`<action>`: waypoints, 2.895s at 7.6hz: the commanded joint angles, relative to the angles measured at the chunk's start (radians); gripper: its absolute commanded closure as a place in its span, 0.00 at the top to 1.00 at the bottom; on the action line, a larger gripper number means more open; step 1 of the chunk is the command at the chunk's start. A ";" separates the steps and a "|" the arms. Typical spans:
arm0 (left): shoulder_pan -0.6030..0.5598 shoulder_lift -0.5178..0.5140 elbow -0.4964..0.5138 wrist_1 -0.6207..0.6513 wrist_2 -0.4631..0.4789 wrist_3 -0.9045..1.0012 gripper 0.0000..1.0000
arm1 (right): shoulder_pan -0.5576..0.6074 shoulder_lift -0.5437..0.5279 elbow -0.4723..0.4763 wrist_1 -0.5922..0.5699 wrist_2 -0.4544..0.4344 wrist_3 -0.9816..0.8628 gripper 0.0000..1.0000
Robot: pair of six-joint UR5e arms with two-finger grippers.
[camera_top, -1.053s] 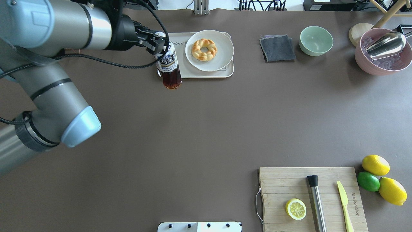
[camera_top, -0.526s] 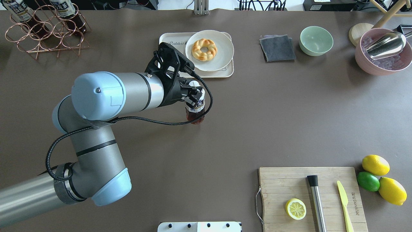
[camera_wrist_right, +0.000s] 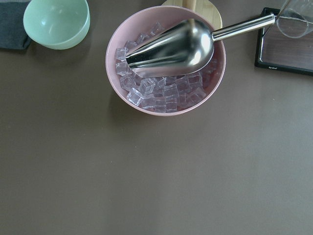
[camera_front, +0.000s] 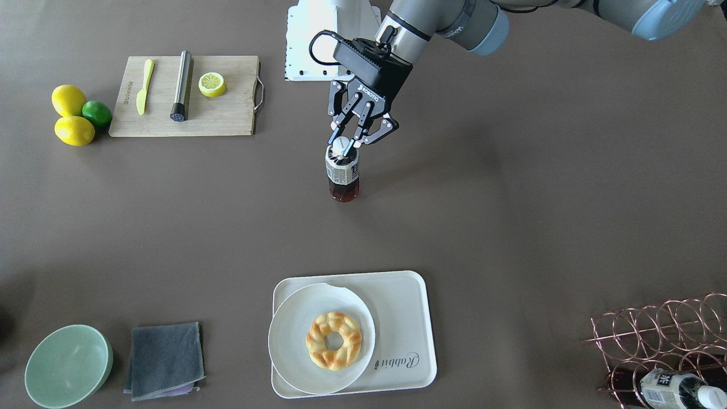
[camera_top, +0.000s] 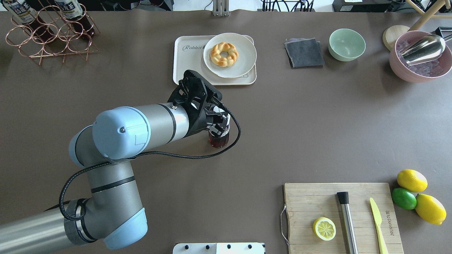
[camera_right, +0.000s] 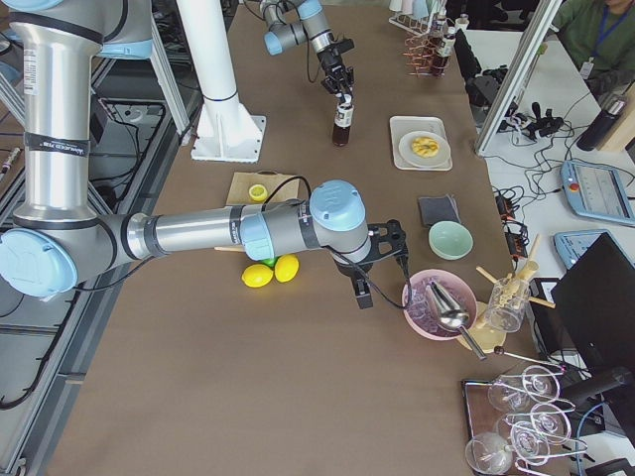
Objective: Place tea on tray
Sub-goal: 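Carry the tea bottle toward the table center and lower it, then open the left gripper, release the bottle, and withdraw the left arm, then reach the right gripper toward the standing tea bottle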
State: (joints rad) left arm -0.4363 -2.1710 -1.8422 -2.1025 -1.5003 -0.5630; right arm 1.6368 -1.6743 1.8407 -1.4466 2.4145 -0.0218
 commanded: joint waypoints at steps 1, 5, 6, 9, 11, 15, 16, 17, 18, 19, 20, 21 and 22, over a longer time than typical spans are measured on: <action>0.010 0.007 -0.005 -0.001 0.009 0.000 0.00 | 0.000 -0.001 0.000 0.000 0.006 0.000 1.00; 0.010 0.016 -0.006 -0.002 0.012 0.002 0.82 | 0.000 0.001 0.000 0.000 0.008 -0.001 1.00; 0.010 0.016 -0.006 -0.002 0.012 0.002 0.96 | 0.000 -0.001 0.006 0.000 0.008 0.000 1.00; -0.018 0.031 -0.043 -0.030 0.000 -0.006 0.97 | 0.000 0.007 0.021 0.000 0.026 0.002 1.00; -0.170 0.158 -0.086 -0.021 -0.166 -0.102 0.97 | 0.000 0.045 0.017 -0.002 0.028 0.002 1.00; -0.658 0.516 -0.084 0.065 -0.644 -0.103 1.00 | -0.072 0.085 0.060 0.002 0.054 0.003 1.00; -0.723 0.639 -0.072 0.065 -0.644 0.084 1.00 | -0.113 0.108 0.080 0.002 0.054 0.006 1.00; -0.830 0.719 -0.043 0.070 -0.644 0.256 1.00 | -0.176 0.163 0.100 0.002 0.054 0.032 0.99; -0.928 0.759 0.012 0.068 -0.644 0.394 1.00 | -0.255 0.232 0.101 0.018 0.054 0.081 0.99; -1.008 0.778 0.056 0.070 -0.647 0.496 1.00 | -0.343 0.270 0.095 0.097 0.045 0.156 0.99; -1.065 0.793 0.082 0.071 -0.649 0.546 1.00 | -0.430 0.330 0.086 0.185 0.014 0.268 0.99; -1.081 0.815 0.090 0.070 -0.650 0.551 1.00 | -0.528 0.396 0.086 0.239 -0.036 0.381 0.99; -1.082 0.832 0.092 0.070 -0.650 0.551 1.00 | -0.619 0.453 0.086 0.286 -0.116 0.464 0.99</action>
State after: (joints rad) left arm -1.4882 -1.3729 -1.7659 -2.0322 -2.1492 -0.0377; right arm 1.1786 -1.3249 1.9287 -1.2555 2.4054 0.2785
